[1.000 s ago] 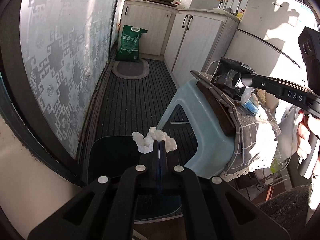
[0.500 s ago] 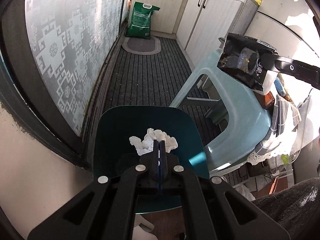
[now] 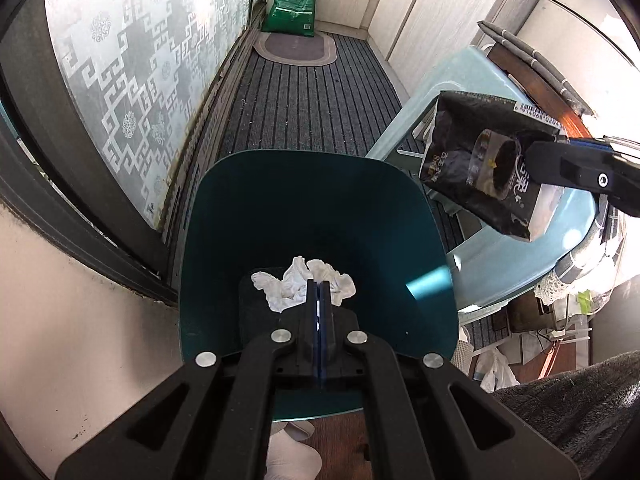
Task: Collect trash
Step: 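Carry the tissue and wrapper over the teal bin with both tools, then open the left tool over the bin while the right tool releases the wrapper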
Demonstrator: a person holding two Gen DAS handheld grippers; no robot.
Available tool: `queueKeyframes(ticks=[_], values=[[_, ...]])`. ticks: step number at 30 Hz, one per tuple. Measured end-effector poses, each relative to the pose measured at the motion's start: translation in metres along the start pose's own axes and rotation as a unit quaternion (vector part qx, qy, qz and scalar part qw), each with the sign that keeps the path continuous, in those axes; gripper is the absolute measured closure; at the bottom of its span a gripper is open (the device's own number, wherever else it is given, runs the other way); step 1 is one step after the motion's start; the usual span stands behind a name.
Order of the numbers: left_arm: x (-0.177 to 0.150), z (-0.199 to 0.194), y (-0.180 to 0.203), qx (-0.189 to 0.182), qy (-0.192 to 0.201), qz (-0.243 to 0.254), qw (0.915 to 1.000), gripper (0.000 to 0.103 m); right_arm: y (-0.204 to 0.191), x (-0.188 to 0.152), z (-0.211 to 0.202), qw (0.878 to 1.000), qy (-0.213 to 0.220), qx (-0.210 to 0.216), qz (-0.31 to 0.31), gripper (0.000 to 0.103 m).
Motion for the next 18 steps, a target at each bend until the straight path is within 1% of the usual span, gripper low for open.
queueKeyframes(ticks=[4, 5, 6, 7, 8, 9, 11, 12, 14, 18], values=[[-0.002, 0.006, 0.003, 0.014, -0.005, 0.011, 0.9998, 0.101, -0.002, -0.005, 0.015, 1.000, -0.019, 0.002, 0.004, 0.093], [-0.002, 0.008, 0.003, 0.022, -0.005, 0.016, 0.9996, 0.098, -0.001, -0.006, 0.019, 1.000, -0.023, 0.002, 0.004, 0.093], [-0.002, 0.009, 0.003, 0.028, -0.005, 0.017, 0.9995, 0.093, 0.000, -0.007, 0.022, 1.000, -0.027, 0.000, 0.004, 0.093], [-0.002, 0.008, 0.003, 0.027, -0.004, 0.014, 0.9995, 0.071, 0.000, -0.008, 0.026, 1.000, -0.031, -0.002, 0.004, 0.093], [-0.002, 0.007, 0.002, 0.024, 0.001, 0.011, 0.9997, 0.058, 0.000, -0.009, 0.028, 0.999, -0.033, -0.004, 0.005, 0.093], [-0.001, 0.005, 0.002, 0.025, 0.005, 0.011, 0.9996, 0.059, 0.001, -0.009, 0.030, 0.999, -0.035, -0.005, 0.006, 0.093], [0.002, 0.002, 0.003, 0.028, 0.011, 0.012, 0.9995, 0.065, 0.003, -0.010, 0.033, 0.999, -0.038, -0.008, 0.008, 0.093], [0.003, 0.000, 0.003, 0.029, 0.014, 0.011, 0.9994, 0.066, 0.004, -0.010, 0.035, 0.999, -0.039, -0.008, 0.009, 0.093], [0.007, -0.005, 0.002, 0.031, 0.022, 0.010, 0.9992, 0.074, 0.006, -0.012, 0.035, 0.999, -0.041, -0.009, 0.013, 0.093], [0.015, -0.017, 0.003, 0.034, 0.047, 0.014, 0.9982, 0.082, 0.007, -0.014, 0.042, 0.999, -0.045, -0.008, 0.016, 0.093]])
Point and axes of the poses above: each gripper's, at about its wrist camera, not at the fingertips, and z roughly the way its jaws point, y to its right, x to its top, the point moved 1 cm from there along z, roughly the way its jaws point, and after that the axes turned 9 degrees about y, right-handed, at the moved point
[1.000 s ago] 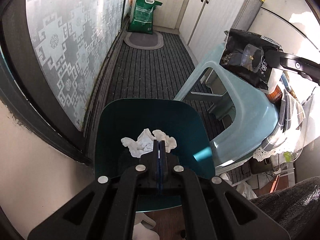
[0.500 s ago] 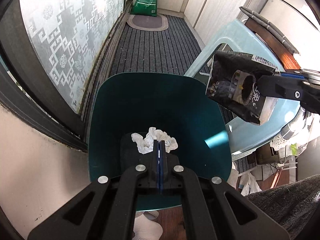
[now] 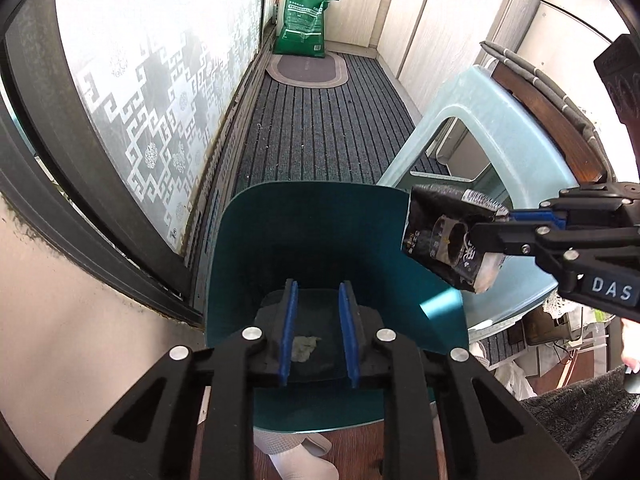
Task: Collect trash
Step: 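Open the left tool over the bin while the right tool releases the wrapper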
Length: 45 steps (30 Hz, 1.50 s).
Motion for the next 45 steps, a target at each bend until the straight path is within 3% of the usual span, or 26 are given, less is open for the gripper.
queueKeyframes(ticks=[5, 23, 27, 28, 30, 37, 40, 45], values=[[0.014, -0.024, 0.010, 0.009, 0.038, 0.025, 0.9989, 0.093, -0.001, -0.002, 0.008, 1.000, -0.001, 0.001, -0.001, 0.093], [0.060, -0.124, 0.036, -0.021, 0.162, 0.022, 0.9864, 0.094, -0.011, -0.035, 0.064, 0.997, -0.073, -0.011, -0.034, 0.091], [0.065, -0.138, 0.037, -0.021, 0.174, 0.015, 0.9844, 0.094, -0.017, -0.041, 0.070, 0.996, -0.079, -0.011, -0.043, 0.079], [0.065, -0.142, 0.037, -0.022, 0.177, 0.014, 0.9838, 0.094, -0.019, -0.041, 0.069, 0.996, -0.077, -0.010, -0.046, 0.071], [0.068, -0.148, 0.040, -0.023, 0.185, 0.014, 0.9824, 0.094, -0.019, -0.041, 0.063, 0.997, -0.068, 0.000, -0.042, 0.066], [0.072, -0.163, 0.052, -0.031, 0.204, 0.018, 0.9783, 0.092, -0.026, -0.029, 0.031, 0.998, -0.011, 0.011, -0.056, 0.066], [0.074, -0.168, 0.056, -0.032, 0.210, 0.019, 0.9769, 0.089, -0.029, -0.021, 0.013, 0.998, 0.018, 0.013, -0.062, 0.075], [0.079, -0.174, 0.061, -0.031, 0.222, 0.019, 0.9745, 0.089, -0.032, -0.008, -0.031, 0.995, 0.078, 0.012, -0.067, 0.076]])
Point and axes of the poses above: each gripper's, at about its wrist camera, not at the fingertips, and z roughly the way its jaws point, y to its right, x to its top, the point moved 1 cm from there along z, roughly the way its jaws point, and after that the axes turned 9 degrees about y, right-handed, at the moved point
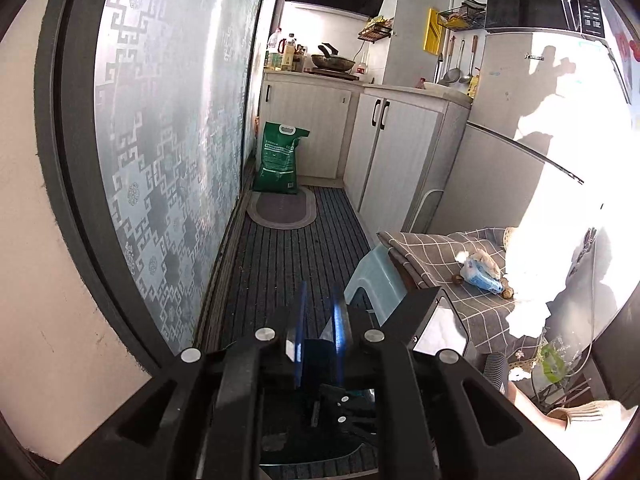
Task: Collect trash
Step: 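Open the left tool over the bin while the right tool releases the wrapper, then move the right tool back to the stool and grasp the brown scrap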
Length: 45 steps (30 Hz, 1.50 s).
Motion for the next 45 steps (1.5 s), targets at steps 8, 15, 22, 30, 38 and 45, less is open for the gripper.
queueKeyframes(ticks=[8, 15, 22, 30, 38, 45], values=[[0.008, 0.003, 0.013, -0.006, 0.013, 0.001, 0.9999, 0.084, 0.020, 0.024, -0.068, 0.996, 0.086, -0.034, 0.006, 0.076], [0.008, 0.018, 0.039, -0.024, 0.007, 0.013, 0.9996, 0.081, 0.062, 0.020, -0.119, 0.988, 0.127, -0.084, 0.017, 0.077], [-0.001, 0.045, 0.074, -0.051, -0.014, 0.032, 0.9981, 0.080, 0.118, -0.002, -0.157, 0.979, 0.143, -0.138, 0.049, 0.076], [-0.015, 0.083, 0.115, -0.082, -0.041, 0.048, 0.9946, 0.080, 0.168, -0.034, -0.190, 0.967, 0.153, -0.185, 0.081, 0.076], [-0.030, 0.121, 0.149, -0.106, -0.070, 0.062, 0.9900, 0.076, 0.192, -0.062, -0.199, 0.967, 0.138, -0.195, 0.092, 0.076], [-0.045, 0.157, 0.176, -0.112, -0.106, 0.075, 0.9852, 0.072, 0.205, -0.078, -0.199, 0.969, 0.123, -0.190, 0.101, 0.073]])
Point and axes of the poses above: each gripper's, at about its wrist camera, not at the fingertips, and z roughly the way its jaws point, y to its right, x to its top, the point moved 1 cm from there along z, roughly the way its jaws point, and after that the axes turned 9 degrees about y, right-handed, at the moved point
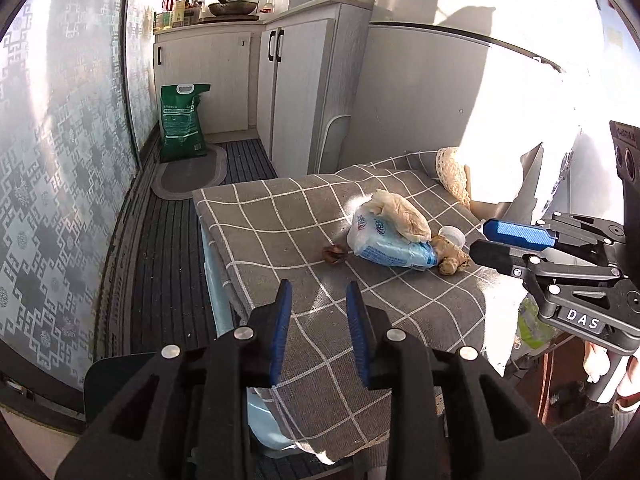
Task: Collect trash
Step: 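Move the right tool back to the stool and grasp the brown scrap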
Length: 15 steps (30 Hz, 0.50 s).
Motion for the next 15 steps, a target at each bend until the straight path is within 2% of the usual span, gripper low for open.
queueKeyframes(ticks=[6, 9, 10, 15], values=[[0.002, 0.029, 0.008, 0.003, -0.016, 0.004, 0.9999, 0.072, 0.016, -0.010, 0.001, 1.000, -0.010, -0.001, 0.015, 0.069], [0.004, 0.043, 0.011, 0.006, -0.027, 0.003, 0.9996, 0.070, 0.021, -0.016, 0.003, 1.000, -0.018, 0.001, 0.017, 0.067], [0.004, 0.048, 0.011, 0.006, -0.030, 0.001, 0.9995, 0.066, 0.022, -0.017, 0.004, 1.000, -0.020, 0.002, 0.017, 0.066], [0.007, 0.065, 0.011, 0.010, -0.038, -0.009, 0.9992, 0.066, 0.029, -0.021, 0.004, 0.999, -0.026, 0.007, 0.026, 0.065]])
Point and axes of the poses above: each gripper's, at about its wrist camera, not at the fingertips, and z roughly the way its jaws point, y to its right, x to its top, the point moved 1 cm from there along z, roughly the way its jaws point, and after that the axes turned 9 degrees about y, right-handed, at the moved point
